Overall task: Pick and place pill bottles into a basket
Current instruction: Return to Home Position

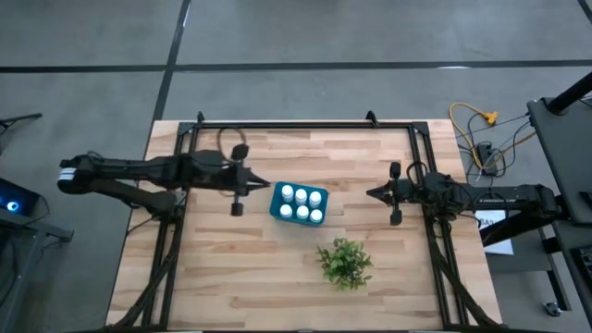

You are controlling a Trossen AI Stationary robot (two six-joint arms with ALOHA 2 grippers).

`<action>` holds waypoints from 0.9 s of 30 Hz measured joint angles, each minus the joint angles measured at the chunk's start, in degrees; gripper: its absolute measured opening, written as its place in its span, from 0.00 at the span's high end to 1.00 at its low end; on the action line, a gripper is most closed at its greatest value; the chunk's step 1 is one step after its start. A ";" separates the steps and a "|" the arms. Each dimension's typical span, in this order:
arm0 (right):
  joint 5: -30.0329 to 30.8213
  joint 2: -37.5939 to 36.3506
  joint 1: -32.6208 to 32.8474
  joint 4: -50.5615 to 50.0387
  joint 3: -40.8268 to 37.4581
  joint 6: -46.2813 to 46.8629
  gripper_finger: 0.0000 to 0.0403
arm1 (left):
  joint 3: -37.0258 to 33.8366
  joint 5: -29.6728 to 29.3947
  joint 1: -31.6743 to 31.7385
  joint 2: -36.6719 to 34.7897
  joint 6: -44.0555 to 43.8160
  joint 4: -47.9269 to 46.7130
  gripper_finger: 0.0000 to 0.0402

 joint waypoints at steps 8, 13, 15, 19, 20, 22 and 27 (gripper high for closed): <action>-0.19 -0.01 0.00 5.63 -1.90 0.05 0.98 | -16.60 4.21 0.00 -10.94 2.37 10.48 1.00; -0.16 -0.07 0.00 10.40 -1.90 -0.45 0.98 | -23.97 4.74 0.00 -15.77 2.36 15.22 1.00; -0.16 -0.09 -0.02 11.65 -1.90 -0.70 0.98 | -26.60 4.81 0.00 -18.46 1.28 16.73 1.00; 0.28 -0.40 -0.07 12.68 -1.90 -0.99 0.98 | -31.28 6.43 0.00 -24.66 -0.31 18.64 1.00; 0.28 -0.67 -0.07 12.65 -1.90 -0.99 0.98 | -32.17 7.07 0.00 -26.31 -0.54 18.60 1.00; 0.28 -1.36 -0.07 12.18 -1.90 -1.10 0.98 | -33.77 7.47 0.00 -29.24 -0.79 18.54 1.00; 0.30 -3.30 -0.20 9.50 -1.90 -1.76 0.98 | -37.70 7.90 0.00 -33.97 -2.02 18.07 1.00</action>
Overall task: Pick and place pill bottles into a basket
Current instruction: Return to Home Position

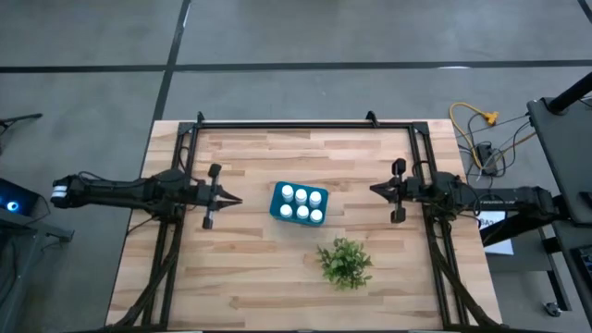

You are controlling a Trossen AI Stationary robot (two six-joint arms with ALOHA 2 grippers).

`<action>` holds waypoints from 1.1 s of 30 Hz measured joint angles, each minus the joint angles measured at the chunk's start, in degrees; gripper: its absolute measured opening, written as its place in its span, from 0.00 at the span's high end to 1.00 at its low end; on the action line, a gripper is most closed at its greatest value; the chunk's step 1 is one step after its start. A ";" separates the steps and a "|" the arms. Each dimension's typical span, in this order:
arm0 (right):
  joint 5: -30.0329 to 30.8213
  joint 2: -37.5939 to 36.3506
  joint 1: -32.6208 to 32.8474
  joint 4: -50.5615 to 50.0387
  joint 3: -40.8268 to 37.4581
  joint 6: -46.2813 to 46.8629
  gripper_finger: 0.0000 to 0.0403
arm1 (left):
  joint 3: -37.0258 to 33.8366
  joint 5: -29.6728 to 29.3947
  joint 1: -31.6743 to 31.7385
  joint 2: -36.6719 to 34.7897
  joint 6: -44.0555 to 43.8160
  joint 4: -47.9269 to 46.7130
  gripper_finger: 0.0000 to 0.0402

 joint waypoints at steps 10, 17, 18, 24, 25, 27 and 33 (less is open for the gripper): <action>0.02 -7.80 0.02 -8.54 0.00 -0.57 0.98 | -2.38 1.07 0.00 -6.77 -1.62 -4.69 1.00; 0.11 -15.17 0.02 -15.76 -0.09 -0.67 0.98 | -2.79 2.39 -0.02 -9.52 -2.14 -6.02 1.00; 0.15 -15.12 0.04 -15.99 -0.09 -0.78 0.98 | -3.04 2.39 -0.02 -9.69 -2.57 -6.03 1.00; 0.13 -14.84 0.04 -16.84 -0.22 -0.76 0.98 | -4.61 2.37 -0.02 -11.01 -3.24 -5.32 1.00; 0.13 -15.06 0.04 -16.85 -0.22 -0.76 0.98 | -4.96 2.36 -0.02 -11.30 -3.24 -5.12 1.00; 0.13 -15.17 0.02 -16.97 -0.22 -0.72 0.98 | -5.96 2.36 -0.02 -12.31 -3.30 -5.23 1.00; 0.13 -15.10 0.02 -17.09 -0.22 -0.62 0.98 | -7.97 2.38 -0.02 -15.43 -4.34 -5.57 1.00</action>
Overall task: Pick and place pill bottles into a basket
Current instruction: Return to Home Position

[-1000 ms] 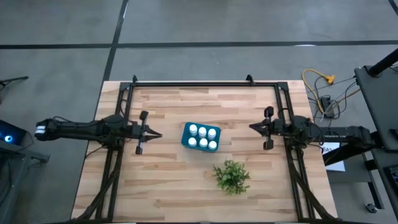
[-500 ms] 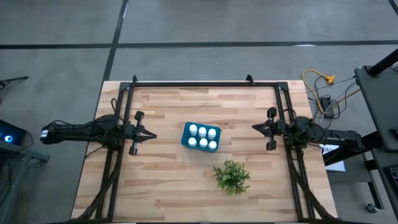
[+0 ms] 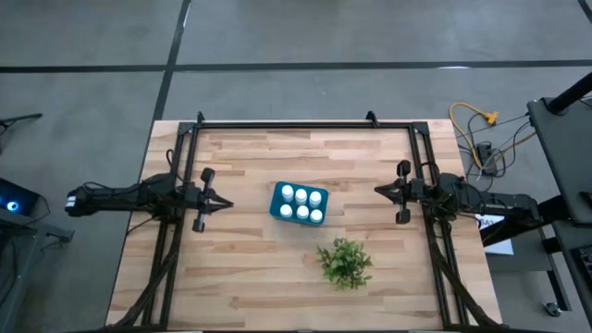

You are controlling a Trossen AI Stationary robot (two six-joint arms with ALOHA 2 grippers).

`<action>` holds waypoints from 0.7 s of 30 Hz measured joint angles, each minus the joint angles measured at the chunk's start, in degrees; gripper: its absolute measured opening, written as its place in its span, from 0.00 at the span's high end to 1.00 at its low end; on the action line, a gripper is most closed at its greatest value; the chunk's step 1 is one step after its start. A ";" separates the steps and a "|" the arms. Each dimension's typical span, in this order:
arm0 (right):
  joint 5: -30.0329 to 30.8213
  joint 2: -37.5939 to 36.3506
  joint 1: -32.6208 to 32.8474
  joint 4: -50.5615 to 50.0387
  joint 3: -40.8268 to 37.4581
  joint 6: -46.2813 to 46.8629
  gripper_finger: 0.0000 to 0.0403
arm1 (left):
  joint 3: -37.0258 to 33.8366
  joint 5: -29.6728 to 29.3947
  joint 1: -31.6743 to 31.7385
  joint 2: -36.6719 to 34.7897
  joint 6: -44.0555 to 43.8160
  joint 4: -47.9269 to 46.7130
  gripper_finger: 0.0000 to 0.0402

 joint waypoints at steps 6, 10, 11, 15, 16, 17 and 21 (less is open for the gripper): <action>-0.02 -0.02 0.01 -0.84 0.00 0.51 0.98 | -2.25 0.63 -0.01 -2.64 -0.79 0.01 1.00; -0.02 -0.02 0.00 -1.01 0.00 0.71 0.98 | -3.40 -0.14 0.01 -4.57 -0.65 0.90 1.00; -0.02 -0.02 0.02 -0.99 0.00 0.71 0.98 | -3.46 -0.12 0.02 -5.00 -0.56 0.98 1.00; -0.02 -0.02 0.00 -0.97 0.00 0.71 0.98 | -3.52 -0.41 0.02 -5.64 -0.32 1.00 1.00; -0.02 -0.02 0.01 -0.97 0.00 0.71 0.98 | -3.53 -0.79 -0.01 -5.65 -0.32 0.96 1.00; -0.02 0.03 0.02 -0.97 0.00 0.71 0.98 | -3.55 -1.29 0.00 -5.58 -0.31 0.88 1.00; -0.02 0.07 0.02 -0.95 0.00 0.71 0.98 | -3.56 -1.56 0.01 -4.88 -0.37 0.80 1.00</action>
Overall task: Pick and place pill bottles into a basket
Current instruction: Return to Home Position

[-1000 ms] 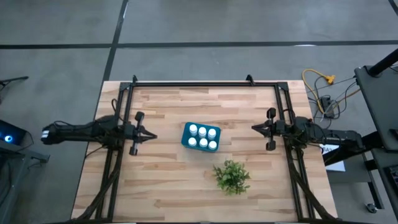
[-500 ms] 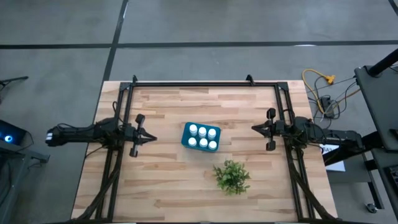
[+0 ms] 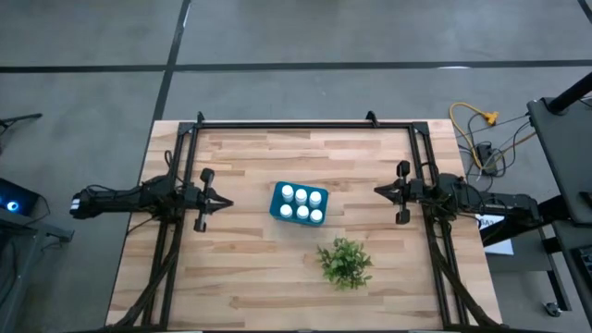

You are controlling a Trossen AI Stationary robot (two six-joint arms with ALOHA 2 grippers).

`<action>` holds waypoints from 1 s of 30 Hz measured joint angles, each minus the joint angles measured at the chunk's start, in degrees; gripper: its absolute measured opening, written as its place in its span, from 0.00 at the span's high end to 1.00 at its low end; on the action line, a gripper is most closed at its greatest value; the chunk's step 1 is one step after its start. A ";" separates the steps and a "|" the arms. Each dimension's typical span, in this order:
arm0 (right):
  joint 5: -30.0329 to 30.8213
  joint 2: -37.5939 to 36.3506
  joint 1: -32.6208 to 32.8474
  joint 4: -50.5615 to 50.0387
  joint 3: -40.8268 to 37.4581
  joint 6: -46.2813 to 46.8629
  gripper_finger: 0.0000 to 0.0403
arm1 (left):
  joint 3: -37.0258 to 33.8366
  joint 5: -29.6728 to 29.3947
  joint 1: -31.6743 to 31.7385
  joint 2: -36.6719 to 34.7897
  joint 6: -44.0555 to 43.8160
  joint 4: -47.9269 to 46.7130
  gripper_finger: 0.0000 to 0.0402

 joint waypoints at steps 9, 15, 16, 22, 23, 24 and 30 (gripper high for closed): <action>0.02 0.02 -0.02 0.00 0.00 -0.22 0.98 | -0.08 -3.06 0.01 0.32 0.04 -0.25 1.00; 0.02 0.04 0.00 0.00 0.00 -1.16 0.98 | -0.08 -3.08 0.01 0.35 0.02 -0.22 1.00; 0.02 0.05 -0.02 0.00 0.00 -1.12 0.98 | -0.08 -3.08 0.01 0.32 0.02 -0.21 1.00; -0.03 0.06 0.01 -0.02 0.00 2.33 0.98 | -0.12 -4.04 0.01 0.70 0.02 -0.22 1.00; -0.18 0.08 0.01 -0.03 0.00 2.74 0.98 | -0.12 -4.04 0.01 0.77 0.02 -0.22 1.00; -0.23 0.13 0.02 -0.04 0.00 2.84 0.98 | -0.12 -4.04 0.01 0.88 0.02 -0.22 1.00; -0.37 0.61 0.03 -0.08 0.00 3.26 0.98 | -0.12 -4.04 0.01 1.06 0.02 -0.20 1.00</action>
